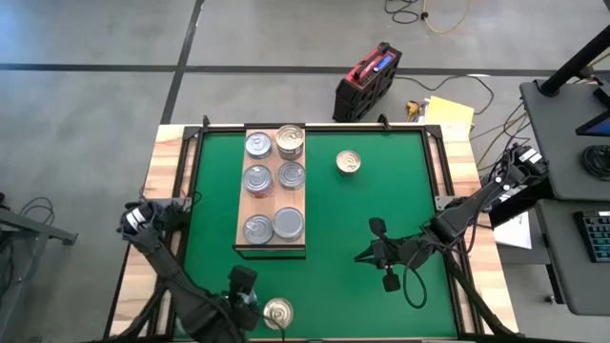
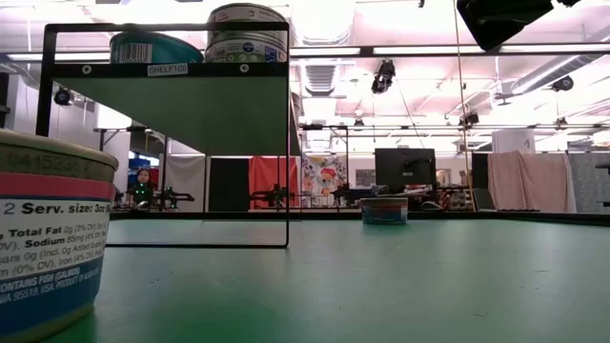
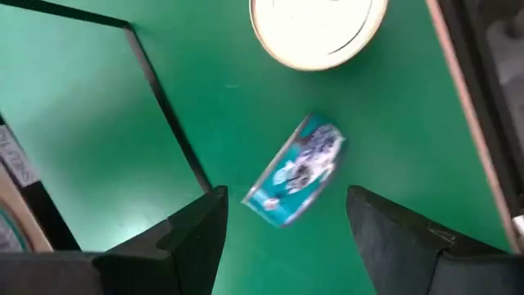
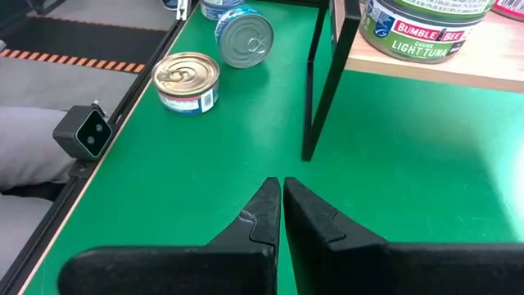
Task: Stack canned seafood by type on shelf
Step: Put the green and blue tuna can on top of the green and blue tuna can on the shelf
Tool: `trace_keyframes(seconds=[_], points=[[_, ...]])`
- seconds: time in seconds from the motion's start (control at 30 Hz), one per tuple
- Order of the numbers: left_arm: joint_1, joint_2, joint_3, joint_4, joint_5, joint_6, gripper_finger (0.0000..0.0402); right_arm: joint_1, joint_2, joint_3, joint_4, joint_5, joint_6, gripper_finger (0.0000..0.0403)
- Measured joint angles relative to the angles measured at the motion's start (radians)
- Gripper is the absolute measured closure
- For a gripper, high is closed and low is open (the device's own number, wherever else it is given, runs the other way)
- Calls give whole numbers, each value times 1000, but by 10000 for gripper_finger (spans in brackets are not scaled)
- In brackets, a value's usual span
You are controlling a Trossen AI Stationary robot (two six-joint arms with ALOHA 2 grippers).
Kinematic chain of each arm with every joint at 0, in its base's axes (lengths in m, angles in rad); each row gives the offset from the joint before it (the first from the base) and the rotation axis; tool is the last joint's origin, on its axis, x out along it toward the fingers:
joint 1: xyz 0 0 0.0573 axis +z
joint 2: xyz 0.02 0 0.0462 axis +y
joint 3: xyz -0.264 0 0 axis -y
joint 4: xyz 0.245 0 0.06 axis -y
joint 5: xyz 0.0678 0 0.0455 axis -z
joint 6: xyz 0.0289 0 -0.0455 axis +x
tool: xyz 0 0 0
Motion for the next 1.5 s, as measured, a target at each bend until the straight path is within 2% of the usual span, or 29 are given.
trace_keyframes(seconds=[0.2,0.4,0.87,1.2,1.3,1.4,1.5], points=[[22,0,-78,103,50,122,170,0,0,0,0,0,8,393],[25,0,-126,129,77,150,170,0,0,0,0,0,10,391],[33,30,-167,203,77,298,170,0,1,0,1,0,13,390],[39,31,-208,277,77,307,173,0,2,0,1,0,20,390],[39,31,-208,277,77,306,203,0,2,0,1,0,20,390],[39,31,-208,276,84,306,264,0,2,0,1,0,17,390],[39,31,-207,276,111,305,275,0,2,0,1,0,16,390]])
